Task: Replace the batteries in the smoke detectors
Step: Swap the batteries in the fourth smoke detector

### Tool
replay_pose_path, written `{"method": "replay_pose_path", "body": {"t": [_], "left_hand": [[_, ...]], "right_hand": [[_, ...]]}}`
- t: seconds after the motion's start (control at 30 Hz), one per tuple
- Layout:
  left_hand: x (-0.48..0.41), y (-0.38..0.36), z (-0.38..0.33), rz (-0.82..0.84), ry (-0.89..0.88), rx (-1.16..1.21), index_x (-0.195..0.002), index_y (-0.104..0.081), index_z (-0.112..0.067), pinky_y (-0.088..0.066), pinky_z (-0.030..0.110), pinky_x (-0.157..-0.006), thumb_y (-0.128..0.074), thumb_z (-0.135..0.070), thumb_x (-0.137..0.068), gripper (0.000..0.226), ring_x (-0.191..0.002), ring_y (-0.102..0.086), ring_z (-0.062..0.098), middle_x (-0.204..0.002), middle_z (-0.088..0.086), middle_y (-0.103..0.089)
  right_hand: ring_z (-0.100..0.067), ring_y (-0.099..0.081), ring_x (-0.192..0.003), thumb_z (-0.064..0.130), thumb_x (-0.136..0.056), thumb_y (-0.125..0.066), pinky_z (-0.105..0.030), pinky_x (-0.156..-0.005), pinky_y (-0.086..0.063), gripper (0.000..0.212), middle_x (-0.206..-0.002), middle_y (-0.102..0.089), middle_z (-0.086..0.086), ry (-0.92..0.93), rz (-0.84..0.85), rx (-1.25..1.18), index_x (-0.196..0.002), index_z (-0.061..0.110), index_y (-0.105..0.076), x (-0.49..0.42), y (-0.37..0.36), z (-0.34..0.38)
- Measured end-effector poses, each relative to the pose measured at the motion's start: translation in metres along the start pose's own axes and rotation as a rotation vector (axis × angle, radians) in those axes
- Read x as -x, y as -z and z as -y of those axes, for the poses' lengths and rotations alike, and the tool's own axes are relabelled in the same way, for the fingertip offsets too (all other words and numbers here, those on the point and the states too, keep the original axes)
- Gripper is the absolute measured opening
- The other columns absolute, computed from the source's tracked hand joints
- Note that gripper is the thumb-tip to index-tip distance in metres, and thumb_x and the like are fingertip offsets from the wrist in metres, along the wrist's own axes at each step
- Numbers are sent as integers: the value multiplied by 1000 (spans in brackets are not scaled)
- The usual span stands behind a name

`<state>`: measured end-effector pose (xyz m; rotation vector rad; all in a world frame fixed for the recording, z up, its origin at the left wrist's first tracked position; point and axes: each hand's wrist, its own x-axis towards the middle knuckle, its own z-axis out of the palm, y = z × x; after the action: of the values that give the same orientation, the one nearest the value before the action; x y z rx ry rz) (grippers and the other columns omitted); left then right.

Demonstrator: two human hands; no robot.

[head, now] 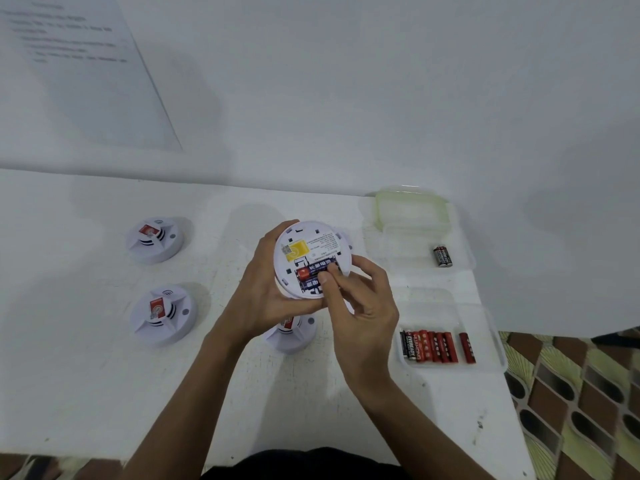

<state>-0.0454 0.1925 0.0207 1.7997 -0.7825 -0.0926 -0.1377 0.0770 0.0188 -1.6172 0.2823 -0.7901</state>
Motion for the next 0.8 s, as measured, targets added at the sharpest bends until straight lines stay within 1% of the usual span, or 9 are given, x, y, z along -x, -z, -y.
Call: {"method": "replay_pose_path", "body": {"t": [0.07, 0.13, 0.23, 0.3, 0.4, 0.47, 0.6, 0.67, 0.8], "left_hand": [[-1, 1, -2, -1, 14, 4, -133, -24, -47, -27, 7, -105, -65, -65, -69, 78, -125, -34, -14, -135, -36, -33], [-1, 3, 0, -14, 22, -25, -132, -24, -49, -29, 10, -106, -63, -72, -65, 81, -126, -35, -12, -134, -44, -31], [1, 9, 5, -48, 66, -107, -132, -23, -54, -39, 25, -106, -74, -69, -55, 94, -127, -41, 1, -138, -28, -36], [4, 14, 11, -45, 103, -142, -136, -24, -45, -42, 34, -105, -80, -59, -53, 102, -127, -43, 7, -140, -14, -40], [8, 20, 15, -46, 129, -156, -139, -28, -33, -43, 38, -104, -84, -54, -52, 106, -127, -43, 11, -139, -9, -42], [10, 23, 18, -53, 139, -160, -141, -28, -30, -44, 39, -103, -84, -55, -52, 108, -127, -44, 11, -139, -9, -42], [10, 24, 19, -59, 148, -166, -141, -28, -31, -43, 37, -104, -82, -58, -52, 108, -127, -43, 9, -139, -10, -41], [10, 24, 19, -56, 145, -169, -140, -27, -31, -42, 35, -105, -82, -59, -52, 107, -127, -42, 9, -139, -10, -41], [11, 24, 22, -49, 141, -176, -141, -27, -32, -40, 28, -104, -80, -61, -52, 107, -127, -41, 8, -139, -12, -40]], "right_hand": [[-17, -67, -104, 11, -84, -73, -27, -77, -59, 19, -121, -59, -5, -4, 17, 17, -103, 13, -74, -2, 2, 0], [-13, -64, -108, 12, -85, -73, -24, -78, -58, 20, -120, -57, -2, -54, 65, 19, -105, 10, -73, -7, 4, 3], [-9, -64, -104, 17, -92, -66, -20, -78, -57, 22, -115, -62, 3, -105, 202, 36, -113, 17, -67, -22, 11, 6], [-2, -65, -93, 20, -95, -60, -13, -75, -53, 21, -104, -67, 6, -151, 269, 150, -116, 23, -63, -39, 20, 1], [-1, -64, -79, 16, -96, -57, -7, -64, -46, 23, -92, -67, 6, -151, 353, 446, -116, 24, -62, -66, 34, -20], [-8, -63, -82, 19, -94, -57, -15, -67, -47, 29, -100, -67, 0, -121, 529, 731, -123, 24, -60, -78, 41, -37], [-21, -58, -109, 31, -89, -62, -32, -86, -49, 49, -123, -60, -4, -79, 917, 1134, -136, 25, -50, -86, 42, -61], [-23, -55, -114, 35, -86, -67, -35, -88, -50, 59, -129, -56, -4, -60, 989, 1206, -140, 26, -45, -84, 39, -69], [-28, -48, -113, 30, -85, -71, -35, -88, -47, 63, -126, -53, -8, 0, 983, 1237, -141, 24, -42, -83, 36, -79]]}}
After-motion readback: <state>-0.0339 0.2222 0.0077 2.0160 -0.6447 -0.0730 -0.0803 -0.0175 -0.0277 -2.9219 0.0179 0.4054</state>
